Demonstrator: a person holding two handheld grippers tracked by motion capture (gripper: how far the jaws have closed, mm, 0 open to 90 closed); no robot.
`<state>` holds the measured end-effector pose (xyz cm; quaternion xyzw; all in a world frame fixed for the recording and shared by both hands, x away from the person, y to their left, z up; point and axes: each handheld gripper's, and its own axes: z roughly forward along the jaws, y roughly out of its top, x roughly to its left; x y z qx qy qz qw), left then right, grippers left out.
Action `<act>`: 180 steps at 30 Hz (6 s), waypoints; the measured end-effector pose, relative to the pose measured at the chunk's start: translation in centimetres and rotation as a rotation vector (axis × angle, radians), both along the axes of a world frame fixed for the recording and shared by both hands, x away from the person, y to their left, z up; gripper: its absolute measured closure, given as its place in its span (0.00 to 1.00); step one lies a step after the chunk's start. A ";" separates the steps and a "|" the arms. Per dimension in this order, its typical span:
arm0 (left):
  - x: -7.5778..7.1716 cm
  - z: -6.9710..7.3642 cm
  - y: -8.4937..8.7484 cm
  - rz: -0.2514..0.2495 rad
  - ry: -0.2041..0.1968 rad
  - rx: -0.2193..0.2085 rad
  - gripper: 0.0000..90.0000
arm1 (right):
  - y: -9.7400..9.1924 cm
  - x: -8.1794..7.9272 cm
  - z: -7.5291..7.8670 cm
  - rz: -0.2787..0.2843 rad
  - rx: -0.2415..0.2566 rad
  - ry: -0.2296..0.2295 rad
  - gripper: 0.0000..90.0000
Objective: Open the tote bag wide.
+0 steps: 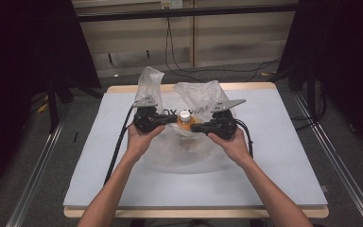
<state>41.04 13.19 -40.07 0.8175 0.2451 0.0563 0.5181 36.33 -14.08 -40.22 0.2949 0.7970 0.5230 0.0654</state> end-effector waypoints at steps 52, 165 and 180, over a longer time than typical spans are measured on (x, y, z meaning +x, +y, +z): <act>-0.5 -8.3 5.9 0.041 0.134 0.259 1.00 | -6.2 1.8 -8.0 -0.241 -0.308 0.175 1.00; 1.6 -6.4 -0.2 -0.118 0.085 0.518 1.00 | 0.5 6.9 -6.3 0.080 -0.533 0.206 1.00; 1.8 -5.8 3.3 -0.106 0.094 0.655 1.00 | -3.0 5.2 -5.3 0.108 -0.754 0.185 1.00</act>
